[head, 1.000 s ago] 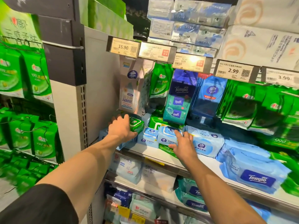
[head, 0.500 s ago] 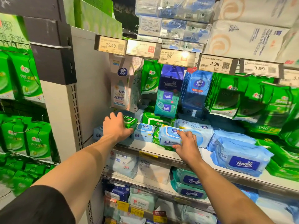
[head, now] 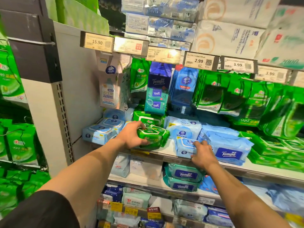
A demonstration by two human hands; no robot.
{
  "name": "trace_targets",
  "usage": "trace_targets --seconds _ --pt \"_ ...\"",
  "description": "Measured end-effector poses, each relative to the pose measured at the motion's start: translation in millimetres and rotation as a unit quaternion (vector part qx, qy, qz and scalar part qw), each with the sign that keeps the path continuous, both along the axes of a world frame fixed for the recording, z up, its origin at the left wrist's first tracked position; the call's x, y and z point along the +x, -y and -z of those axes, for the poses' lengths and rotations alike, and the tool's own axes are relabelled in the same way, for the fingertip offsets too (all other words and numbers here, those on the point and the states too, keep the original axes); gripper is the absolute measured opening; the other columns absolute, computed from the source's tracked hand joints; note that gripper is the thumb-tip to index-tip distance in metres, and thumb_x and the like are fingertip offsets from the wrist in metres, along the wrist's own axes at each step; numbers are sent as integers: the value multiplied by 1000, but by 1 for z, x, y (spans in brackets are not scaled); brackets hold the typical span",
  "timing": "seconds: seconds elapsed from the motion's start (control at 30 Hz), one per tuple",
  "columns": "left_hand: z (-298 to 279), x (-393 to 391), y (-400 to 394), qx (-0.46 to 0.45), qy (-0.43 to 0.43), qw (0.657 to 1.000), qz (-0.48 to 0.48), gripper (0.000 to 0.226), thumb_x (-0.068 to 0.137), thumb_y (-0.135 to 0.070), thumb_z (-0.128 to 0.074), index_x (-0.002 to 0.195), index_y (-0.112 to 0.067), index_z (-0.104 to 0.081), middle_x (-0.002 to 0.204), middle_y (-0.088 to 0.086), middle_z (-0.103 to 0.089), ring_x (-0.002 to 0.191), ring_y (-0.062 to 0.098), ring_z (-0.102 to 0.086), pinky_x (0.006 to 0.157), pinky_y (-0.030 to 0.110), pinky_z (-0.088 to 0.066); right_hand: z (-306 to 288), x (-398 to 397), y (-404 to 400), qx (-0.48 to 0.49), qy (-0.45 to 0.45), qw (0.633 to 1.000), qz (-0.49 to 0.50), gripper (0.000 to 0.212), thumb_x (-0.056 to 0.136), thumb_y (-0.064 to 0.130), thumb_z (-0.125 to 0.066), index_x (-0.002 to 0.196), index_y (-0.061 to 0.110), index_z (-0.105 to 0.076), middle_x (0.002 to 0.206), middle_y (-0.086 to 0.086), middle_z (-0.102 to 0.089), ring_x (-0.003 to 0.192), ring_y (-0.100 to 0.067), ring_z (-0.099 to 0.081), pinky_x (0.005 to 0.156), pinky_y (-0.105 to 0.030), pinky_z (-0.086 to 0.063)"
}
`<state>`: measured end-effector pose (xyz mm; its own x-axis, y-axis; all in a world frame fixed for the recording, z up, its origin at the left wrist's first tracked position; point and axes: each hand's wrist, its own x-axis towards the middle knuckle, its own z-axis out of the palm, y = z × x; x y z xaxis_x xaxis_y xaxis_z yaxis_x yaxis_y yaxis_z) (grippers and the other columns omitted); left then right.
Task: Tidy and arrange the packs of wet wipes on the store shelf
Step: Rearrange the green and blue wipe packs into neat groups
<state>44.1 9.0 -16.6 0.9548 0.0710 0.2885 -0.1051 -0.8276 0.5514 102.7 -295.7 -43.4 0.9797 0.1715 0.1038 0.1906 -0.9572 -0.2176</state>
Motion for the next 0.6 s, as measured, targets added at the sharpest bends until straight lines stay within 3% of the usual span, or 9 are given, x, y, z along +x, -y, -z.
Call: trace_targets --seconds 0.17,0.33,0.47,0.6 --pt "13 2 -2 24 -102 993 52 65 69 -31 -86 125 -18 -55 125 6 -57 109 20 -54 93 23 -43 -10 5 -14 -68 -8 998 10 56 80 31 -65 132 20 -48 134 -14 -41 129 -35 -35 105 -49 -35" --pt "17 4 -21 68 -115 990 34 68 72 -33 -79 133 -27 -51 134 10 -49 125 24 -43 108 31 -35 -12 8 -36 -126 27 991 -33 62 75 36 -64 133 24 -45 138 -8 -33 130 -32 -25 106 -48 -27" --pt "16 6 -28 110 -114 987 37 65 75 -35 -77 134 -26 -50 136 6 -50 126 25 -42 108 38 -36 -12 10 -63 -86 22 992 -92 68 72 31 -63 137 21 -43 140 -7 -32 131 -31 -24 105 -44 -26" --pt "18 5 -36 133 -97 986 19 66 74 -45 -79 131 -23 -51 129 5 -52 122 25 -45 104 36 -39 -14 9 -93 -48 28 990 -130 64 72 25 -62 133 20 -45 140 -6 -33 130 -30 -25 104 -44 -27"
